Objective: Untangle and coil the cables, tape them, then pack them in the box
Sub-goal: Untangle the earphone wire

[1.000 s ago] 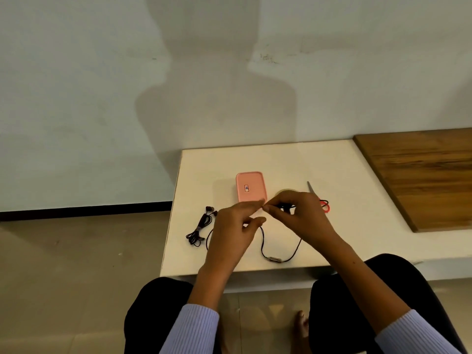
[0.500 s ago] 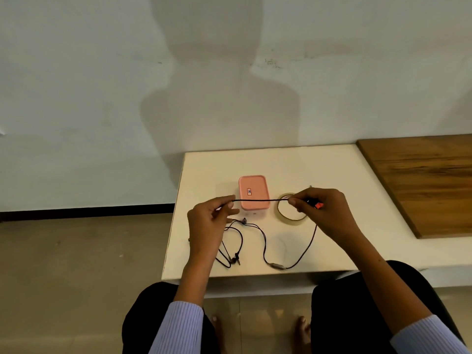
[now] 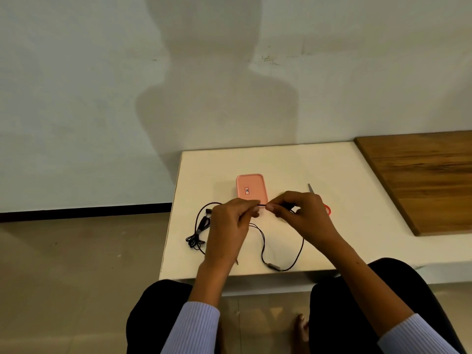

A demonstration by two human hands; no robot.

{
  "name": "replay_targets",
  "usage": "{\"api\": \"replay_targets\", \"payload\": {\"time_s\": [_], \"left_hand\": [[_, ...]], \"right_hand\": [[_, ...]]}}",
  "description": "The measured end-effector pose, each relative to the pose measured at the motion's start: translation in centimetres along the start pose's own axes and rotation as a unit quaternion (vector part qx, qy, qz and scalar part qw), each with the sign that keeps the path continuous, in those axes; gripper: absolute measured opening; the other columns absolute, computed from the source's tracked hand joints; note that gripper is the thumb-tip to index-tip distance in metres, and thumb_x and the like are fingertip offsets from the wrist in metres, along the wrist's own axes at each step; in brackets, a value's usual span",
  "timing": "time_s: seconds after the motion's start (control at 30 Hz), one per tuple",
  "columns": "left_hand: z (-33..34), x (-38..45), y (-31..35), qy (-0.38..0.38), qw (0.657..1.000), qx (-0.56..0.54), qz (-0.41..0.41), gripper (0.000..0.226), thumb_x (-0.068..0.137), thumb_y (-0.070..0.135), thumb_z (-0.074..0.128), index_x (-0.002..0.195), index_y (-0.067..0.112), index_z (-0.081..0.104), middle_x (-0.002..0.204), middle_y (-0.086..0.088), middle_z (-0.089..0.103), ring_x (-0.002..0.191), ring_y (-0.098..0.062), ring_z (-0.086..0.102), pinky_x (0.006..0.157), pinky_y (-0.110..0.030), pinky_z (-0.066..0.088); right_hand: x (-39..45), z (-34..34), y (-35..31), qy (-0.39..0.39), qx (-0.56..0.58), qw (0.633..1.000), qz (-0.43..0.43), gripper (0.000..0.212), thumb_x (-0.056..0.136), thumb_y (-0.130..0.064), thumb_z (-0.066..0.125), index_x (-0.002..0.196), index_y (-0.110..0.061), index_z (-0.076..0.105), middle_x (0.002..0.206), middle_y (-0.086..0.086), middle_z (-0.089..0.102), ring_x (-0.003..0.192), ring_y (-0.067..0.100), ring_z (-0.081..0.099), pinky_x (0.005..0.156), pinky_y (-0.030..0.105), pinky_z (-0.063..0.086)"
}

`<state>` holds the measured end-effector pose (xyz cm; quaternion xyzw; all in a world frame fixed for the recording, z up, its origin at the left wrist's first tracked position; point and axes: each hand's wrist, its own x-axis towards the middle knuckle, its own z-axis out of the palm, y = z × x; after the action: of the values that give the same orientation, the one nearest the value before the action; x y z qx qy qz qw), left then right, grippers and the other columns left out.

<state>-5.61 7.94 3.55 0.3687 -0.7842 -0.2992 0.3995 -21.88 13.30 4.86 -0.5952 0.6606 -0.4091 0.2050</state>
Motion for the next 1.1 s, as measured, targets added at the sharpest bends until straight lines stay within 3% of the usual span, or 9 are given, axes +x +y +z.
{"api": "replay_targets", "payload": {"time_s": [0.27,0.33,0.43,0.47,0.6,0.7,0.83,1.0,1.1], "left_hand": [[-1.8,0.2,-1.6,0.088,0.988,-0.054,-0.112,0.019,0.088,0.005,0.062,0.101,0.013,0.073,0.085,0.002,0.074,0.073,-0.010,0.069,0.072,-0.037,0.058],[-1.5,0.0,-1.7,0.070,0.988,-0.050,-0.125,0.030,0.089,0.003,0.059,0.115,0.017,0.068,0.092,-0.003,0.074,0.075,-0.013,0.071,0.072,-0.034,0.059],[-0.8,-0.3,-0.9,0.003,0.994,-0.011,-0.105,0.051,0.088,0.005,0.062,0.132,0.028,0.052,0.103,-0.008,0.072,0.068,-0.005,0.068,0.069,-0.004,0.047],[-0.4,-0.4,-0.4,-0.019,0.996,-0.011,-0.085,0.053,0.087,0.005,0.064,0.133,0.029,0.051,0.108,-0.008,0.071,0.068,-0.004,0.067,0.069,-0.001,0.045],[1.4,-0.6,1.0,-0.051,0.998,-0.033,-0.014,0.040,0.086,0.004,0.064,0.122,0.021,0.063,0.112,0.001,0.070,0.085,-0.005,0.068,0.082,-0.018,0.054],[1.2,-0.2,0.5,-0.020,1.000,-0.009,0.007,0.025,0.087,0.007,0.062,0.108,0.016,0.071,0.094,0.000,0.074,0.088,-0.007,0.067,0.083,-0.014,0.051],[-0.5,0.6,-0.7,0.050,0.998,-0.014,-0.036,0.017,0.087,0.004,0.063,0.098,0.011,0.074,0.088,0.000,0.074,0.083,-0.005,0.067,0.076,-0.010,0.049],[-1.8,0.7,-1.9,0.118,0.986,-0.062,-0.104,0.016,0.088,0.007,0.063,0.098,0.012,0.074,0.085,0.003,0.073,0.081,-0.008,0.070,0.075,-0.036,0.059],[-1.5,0.5,-1.8,0.109,0.985,-0.047,-0.123,0.027,0.090,0.004,0.059,0.113,0.015,0.068,0.096,0.001,0.073,0.082,-0.007,0.070,0.076,-0.036,0.059]], "right_hand": [[0.0,-2.5,2.0,0.037,0.003,0.999,0.039,0.004,0.081,-0.021,0.072,0.081,-0.025,0.073,0.070,-0.020,0.066,0.070,0.007,0.061,0.064,0.011,0.044],[-0.1,-2.4,2.0,0.056,-0.005,0.998,0.036,0.003,0.081,-0.019,0.072,0.080,-0.021,0.073,0.069,-0.020,0.065,0.070,0.008,0.059,0.062,0.010,0.042],[-0.2,-1.8,1.7,0.064,-0.025,0.997,0.020,0.001,0.080,-0.019,0.073,0.079,-0.018,0.074,0.068,-0.020,0.063,0.068,0.008,0.056,0.059,0.011,0.040],[-0.2,-1.5,1.6,0.059,-0.031,0.998,0.014,0.001,0.080,-0.020,0.073,0.079,-0.019,0.073,0.069,-0.020,0.063,0.067,0.009,0.056,0.059,0.014,0.042],[-0.2,0.0,0.7,0.020,-0.043,0.999,-0.016,0.003,0.083,-0.020,0.070,0.082,-0.018,0.073,0.072,-0.012,0.065,0.064,0.010,0.056,0.063,0.024,0.047],[-0.2,0.2,0.3,0.007,-0.023,1.000,-0.019,0.005,0.084,-0.021,0.069,0.080,-0.023,0.071,0.073,-0.014,0.065,0.069,0.010,0.058,0.061,0.013,0.043],[0.0,-1.0,0.7,0.013,0.010,1.000,0.010,0.008,0.082,-0.021,0.070,0.078,-0.028,0.068,0.075,-0.020,0.064,0.074,0.000,0.058,0.062,0.005,0.040],[0.1,-2.4,1.9,0.037,0.006,0.999,0.027,0.006,0.081,-0.019,0.071,0.080,-0.025,0.072,0.071,-0.021,0.065,0.072,0.001,0.060,0.062,0.008,0.041],[-0.1,-1.9,1.9,0.051,0.001,0.998,0.036,0.004,0.081,-0.020,0.072,0.079,-0.024,0.071,0.069,-0.020,0.063,0.070,0.002,0.057,0.060,0.008,0.040]]}}
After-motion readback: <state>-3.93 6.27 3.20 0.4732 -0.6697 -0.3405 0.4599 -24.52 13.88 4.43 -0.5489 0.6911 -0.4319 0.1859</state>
